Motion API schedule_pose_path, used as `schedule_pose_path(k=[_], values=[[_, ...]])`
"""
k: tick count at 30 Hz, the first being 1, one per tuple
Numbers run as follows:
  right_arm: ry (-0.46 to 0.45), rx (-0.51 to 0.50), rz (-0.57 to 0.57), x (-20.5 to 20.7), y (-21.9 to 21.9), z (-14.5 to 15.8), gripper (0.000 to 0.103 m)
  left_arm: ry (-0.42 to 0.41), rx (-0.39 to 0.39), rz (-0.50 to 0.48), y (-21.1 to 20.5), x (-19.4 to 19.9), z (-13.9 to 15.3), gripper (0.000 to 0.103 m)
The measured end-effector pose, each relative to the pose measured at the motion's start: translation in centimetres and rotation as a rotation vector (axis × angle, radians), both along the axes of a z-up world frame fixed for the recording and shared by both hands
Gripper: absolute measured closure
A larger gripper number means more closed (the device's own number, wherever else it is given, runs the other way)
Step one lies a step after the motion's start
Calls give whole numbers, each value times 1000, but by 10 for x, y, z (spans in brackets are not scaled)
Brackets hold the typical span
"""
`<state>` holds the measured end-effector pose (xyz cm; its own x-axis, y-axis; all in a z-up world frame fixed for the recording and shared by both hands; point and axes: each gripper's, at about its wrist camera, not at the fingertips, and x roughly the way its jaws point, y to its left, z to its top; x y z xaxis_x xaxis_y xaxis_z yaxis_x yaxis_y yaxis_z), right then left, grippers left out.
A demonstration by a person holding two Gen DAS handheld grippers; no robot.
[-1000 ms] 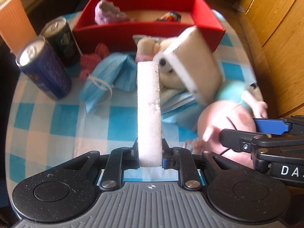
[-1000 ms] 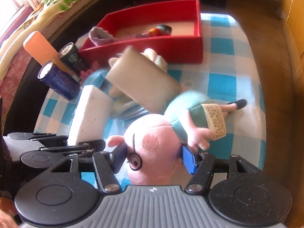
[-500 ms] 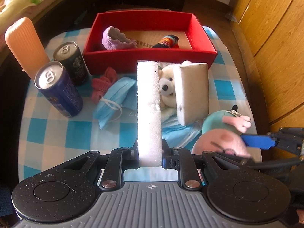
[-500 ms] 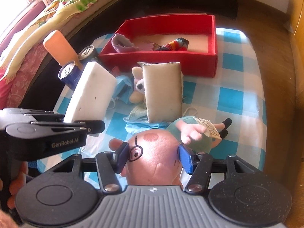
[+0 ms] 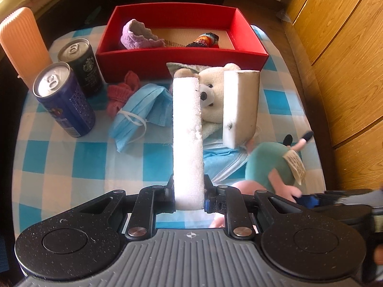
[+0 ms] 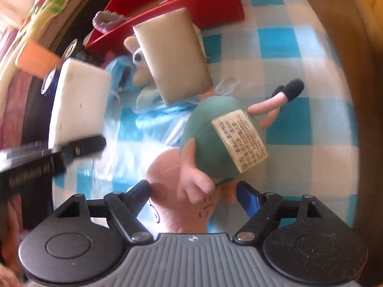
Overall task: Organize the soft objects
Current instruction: 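Grasp the pink pig plush with the right gripper, then carry the foam block in the left gripper to the red box while the right gripper carries the pig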
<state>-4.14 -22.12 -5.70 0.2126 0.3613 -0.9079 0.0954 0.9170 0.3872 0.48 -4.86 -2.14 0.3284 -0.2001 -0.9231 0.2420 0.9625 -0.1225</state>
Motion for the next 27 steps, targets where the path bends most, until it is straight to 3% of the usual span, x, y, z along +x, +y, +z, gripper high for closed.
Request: schedule_pose_path(k=[4,6,7,12,19,27], values=[[-9,-33,-33,5,11,-14,33,4,-5,-4,0,1,0,84],[-52,-39,-6,1,18,-13,39,13,-15,1,3,1,0,84],[-69,-37,21,-2,20,-10,50,15,-15,3,4,2,-1,84],[-76,3,92,-17,20,6,54,15,-10,8,6,3,0,84],[-100,20,171,-30,20,44,54,-7,5,-15,3,-2,12,84],[-205,42,200,-29,18,102,54,-55,-3,-34,3,-4,40,84]])
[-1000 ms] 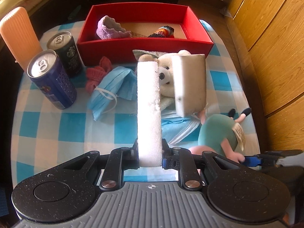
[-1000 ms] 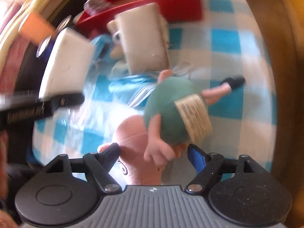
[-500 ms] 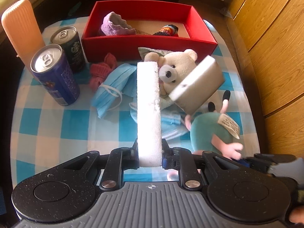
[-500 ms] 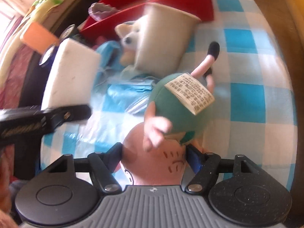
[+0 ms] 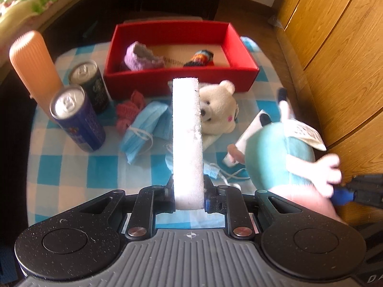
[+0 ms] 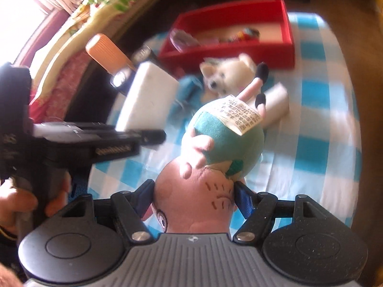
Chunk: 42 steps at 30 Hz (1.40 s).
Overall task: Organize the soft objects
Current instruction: 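Carry the foam block in the left gripper to the red box while the right gripper carries the pig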
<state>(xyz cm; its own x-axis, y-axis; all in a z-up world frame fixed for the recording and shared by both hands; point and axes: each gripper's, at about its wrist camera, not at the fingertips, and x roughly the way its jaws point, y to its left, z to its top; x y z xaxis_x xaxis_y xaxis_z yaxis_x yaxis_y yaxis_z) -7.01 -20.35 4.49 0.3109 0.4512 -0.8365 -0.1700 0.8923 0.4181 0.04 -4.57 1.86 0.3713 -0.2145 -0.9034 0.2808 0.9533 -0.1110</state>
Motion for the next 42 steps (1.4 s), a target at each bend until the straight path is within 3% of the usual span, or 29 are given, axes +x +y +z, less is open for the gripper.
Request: schedule_pose_path(k=[10,14,25,27,29,31,33,36,39,40,41,42], values=[[-99,-13,17,12,11,33,58,-77,-6,12,3,6,39,83],[-101,26,17,14,12,36,59,-54,-53,13,5,8,41,81],[-149,84,-47,26,-5,57,59,-64,-25,7,6,15,41,87],[-154,86,-51,27,-6,59,59,-46,-21,7,7,13,33,84],[-145,84,-45,27,-6,55,59,4,-27,7,7,10,13,70],[-137,60,-40,27,-5,48,59,31,-14,66,11,13,-10,44],[-117,60,-46,29,-9,38,59,51,-29,146,22,19,-29,35],[-98,104,-55,33,-16,27,59,93,-46,239,37,24,-51,29],[-78,125,-51,40,-19,13,59,107,64,248,33,35,-76,28],[-72,132,-47,42,-19,10,59,122,62,259,33,40,-85,29],[-68,139,-44,43,-19,6,59,138,42,283,33,43,-93,31],[-64,146,-44,43,-19,4,59,146,24,306,32,45,-101,47]])
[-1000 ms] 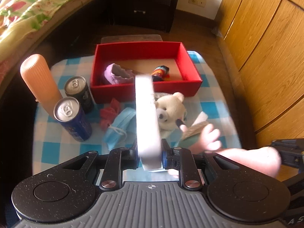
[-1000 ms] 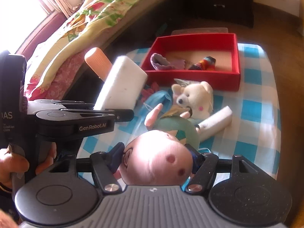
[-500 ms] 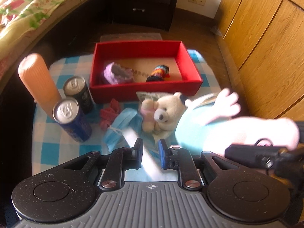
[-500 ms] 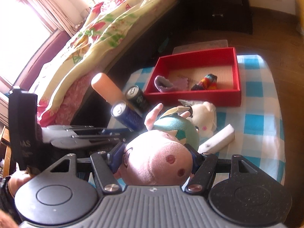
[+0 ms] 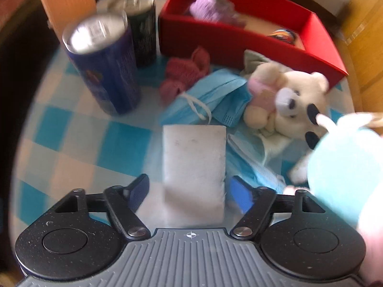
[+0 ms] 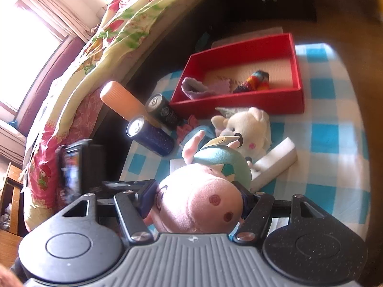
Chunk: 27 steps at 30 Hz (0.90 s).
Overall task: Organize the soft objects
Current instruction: 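Carry the foam block in the left gripper to the red box while the right gripper carries the pig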
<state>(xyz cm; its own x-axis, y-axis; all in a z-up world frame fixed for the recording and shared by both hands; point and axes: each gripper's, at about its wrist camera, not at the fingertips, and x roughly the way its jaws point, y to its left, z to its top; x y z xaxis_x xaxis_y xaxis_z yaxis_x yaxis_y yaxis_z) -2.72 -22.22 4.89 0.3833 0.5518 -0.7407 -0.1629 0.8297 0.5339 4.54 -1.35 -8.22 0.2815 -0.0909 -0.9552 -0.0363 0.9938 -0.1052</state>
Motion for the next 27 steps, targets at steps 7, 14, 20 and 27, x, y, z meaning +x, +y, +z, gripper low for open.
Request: schedule_pose_path(k=[7,14,20,27], values=[[-4,26,-15,1,-14,-1,59,7,20,-61,-10,-7,9,60],[-49,45,-31,4,-14,19,59,-92,-54,-88,1,-13,79,60],[-104,36,-35,14,-6,45,59,-188,-41,-110,-10,2,130,60],[-180,-2,-60,46,0,78,59,-249,19,-130,-31,42,158,59]])
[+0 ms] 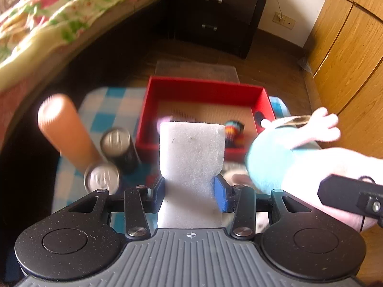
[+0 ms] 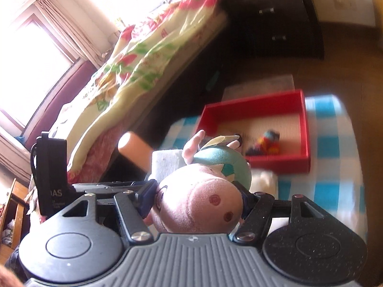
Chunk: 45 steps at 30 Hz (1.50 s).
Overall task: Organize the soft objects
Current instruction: 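Carry the foam block in the left gripper to the red box while the right gripper carries the pig, then open the right gripper to drop the pig while the left gripper drops the foam block into the box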
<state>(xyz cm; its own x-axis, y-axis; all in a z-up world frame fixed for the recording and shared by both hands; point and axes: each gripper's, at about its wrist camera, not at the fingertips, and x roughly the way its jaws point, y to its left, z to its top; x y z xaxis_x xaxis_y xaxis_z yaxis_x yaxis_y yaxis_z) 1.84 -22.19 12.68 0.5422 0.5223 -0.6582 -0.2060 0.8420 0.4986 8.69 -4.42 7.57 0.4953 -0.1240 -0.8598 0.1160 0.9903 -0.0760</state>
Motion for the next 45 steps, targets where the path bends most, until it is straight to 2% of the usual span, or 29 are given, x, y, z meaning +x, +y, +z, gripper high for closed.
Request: schedule_pose_path(k=[6,11,16,21,27,31,32,37,45], values=[[-23,-104,-21,36,6,18,59,-31,44,-20,-14,35,13,59],[-20,-170,-37,70,13,16,59,-26,66,-33,-23,68,6,59],[18,-236,-45,112,18,-6,59,18,94,-16,-21,103,-24,58],[79,-264,-55,149,16,-38,59,55,79,0,-20,134,-52,56],[150,-258,-74,173,7,-72,57,76,55,4,-21,158,-76,45],[172,-273,-91,182,4,-80,55,86,69,11,-21,162,-84,28],[167,-284,-94,182,4,-79,55,90,69,14,-20,162,-85,27],[146,-269,-114,175,-1,-66,50,90,68,20,-15,150,-80,24],[160,-250,-109,134,-4,-59,49,88,59,-1,-7,108,-64,24]])
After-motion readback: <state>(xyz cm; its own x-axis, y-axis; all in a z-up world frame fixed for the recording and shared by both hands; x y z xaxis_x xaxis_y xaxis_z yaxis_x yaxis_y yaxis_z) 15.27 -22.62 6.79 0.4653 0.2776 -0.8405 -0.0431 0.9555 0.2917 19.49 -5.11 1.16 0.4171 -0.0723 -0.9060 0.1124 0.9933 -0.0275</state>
